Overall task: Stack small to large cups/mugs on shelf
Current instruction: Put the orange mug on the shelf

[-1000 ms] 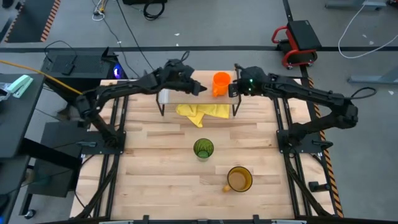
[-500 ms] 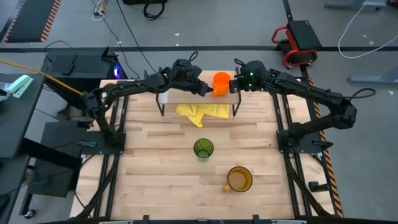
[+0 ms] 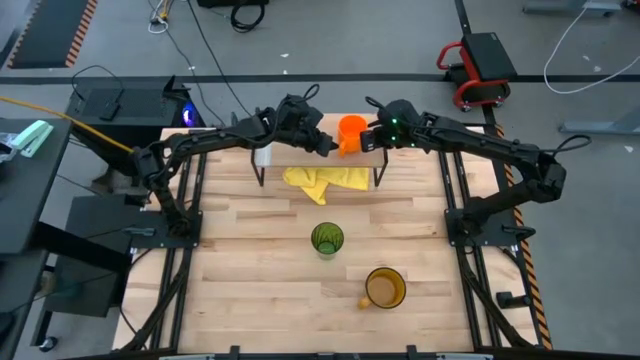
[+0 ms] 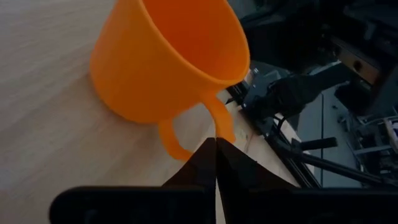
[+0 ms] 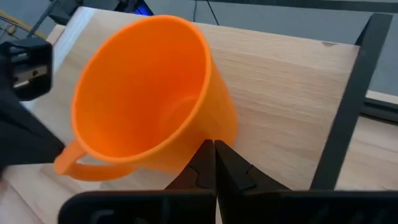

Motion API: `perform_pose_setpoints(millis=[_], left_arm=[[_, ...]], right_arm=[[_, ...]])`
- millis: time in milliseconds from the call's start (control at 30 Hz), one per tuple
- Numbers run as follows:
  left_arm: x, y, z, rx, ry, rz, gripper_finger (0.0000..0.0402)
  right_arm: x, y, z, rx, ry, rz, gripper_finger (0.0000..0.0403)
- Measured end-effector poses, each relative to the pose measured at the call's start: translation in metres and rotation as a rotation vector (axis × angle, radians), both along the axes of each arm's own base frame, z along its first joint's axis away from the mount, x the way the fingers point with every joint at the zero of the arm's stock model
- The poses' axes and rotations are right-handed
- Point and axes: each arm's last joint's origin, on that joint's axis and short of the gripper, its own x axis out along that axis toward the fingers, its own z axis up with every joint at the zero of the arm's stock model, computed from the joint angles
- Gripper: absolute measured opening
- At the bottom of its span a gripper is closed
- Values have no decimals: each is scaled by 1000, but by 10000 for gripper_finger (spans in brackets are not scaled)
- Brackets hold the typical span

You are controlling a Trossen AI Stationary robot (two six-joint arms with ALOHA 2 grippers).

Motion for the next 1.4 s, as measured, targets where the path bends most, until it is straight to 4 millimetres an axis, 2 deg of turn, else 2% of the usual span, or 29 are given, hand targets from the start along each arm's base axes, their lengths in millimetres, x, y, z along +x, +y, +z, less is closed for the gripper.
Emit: perform_pose_setpoints(millis=[133, 400, 600, 733, 1033, 1400], left_arm=[[1, -1, 0, 8, 4, 15, 22], [6, -1, -8, 2, 21, 24, 7], [14, -5, -17, -18, 22, 17, 28], [15, -6, -15, -12, 7, 13, 31], [17, -5, -11, -13, -40, 25, 8], [18, -9, -11, -15, -38, 14, 26]], right_arm=[[0, 0, 0, 0, -1, 0, 0], [0, 0, 0, -1, -1, -1, 0], [0, 0, 0, 0, -1, -1, 0], [0, 0, 0, -5, 3, -7, 0], [0, 0, 0, -9, 4, -7, 0], [0, 0, 1, -13, 5, -4, 0]])
